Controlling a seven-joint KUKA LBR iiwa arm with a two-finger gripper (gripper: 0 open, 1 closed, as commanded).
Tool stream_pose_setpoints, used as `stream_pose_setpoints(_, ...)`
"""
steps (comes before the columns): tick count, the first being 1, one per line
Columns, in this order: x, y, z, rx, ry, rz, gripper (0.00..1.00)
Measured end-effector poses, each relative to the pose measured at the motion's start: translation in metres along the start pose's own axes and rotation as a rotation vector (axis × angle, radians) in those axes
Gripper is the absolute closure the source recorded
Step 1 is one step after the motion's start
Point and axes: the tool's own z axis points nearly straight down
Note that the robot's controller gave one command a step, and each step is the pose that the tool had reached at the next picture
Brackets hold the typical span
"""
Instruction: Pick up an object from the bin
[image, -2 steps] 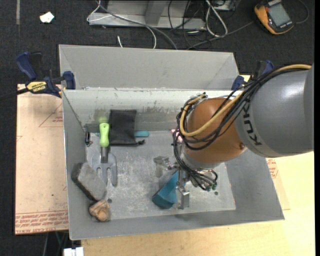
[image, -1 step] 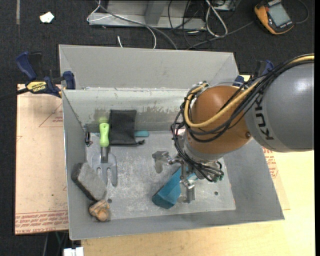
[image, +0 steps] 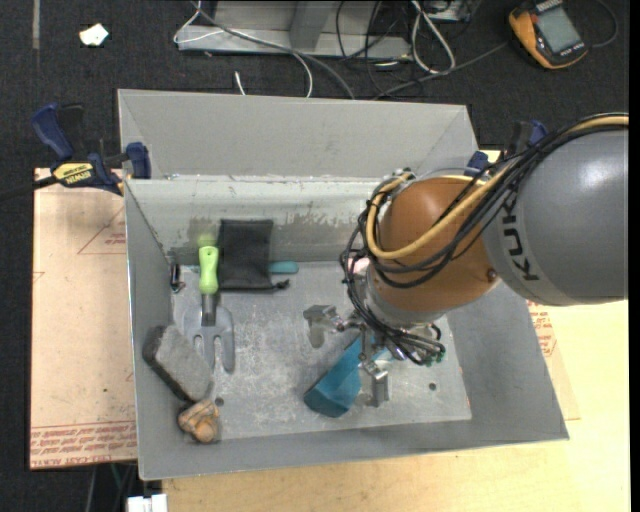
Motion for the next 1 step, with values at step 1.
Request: stream_pose_setpoints(1, -0.0012, -0.0007, 0.0194, -0.001, 0.0, -0.163, 0.0)
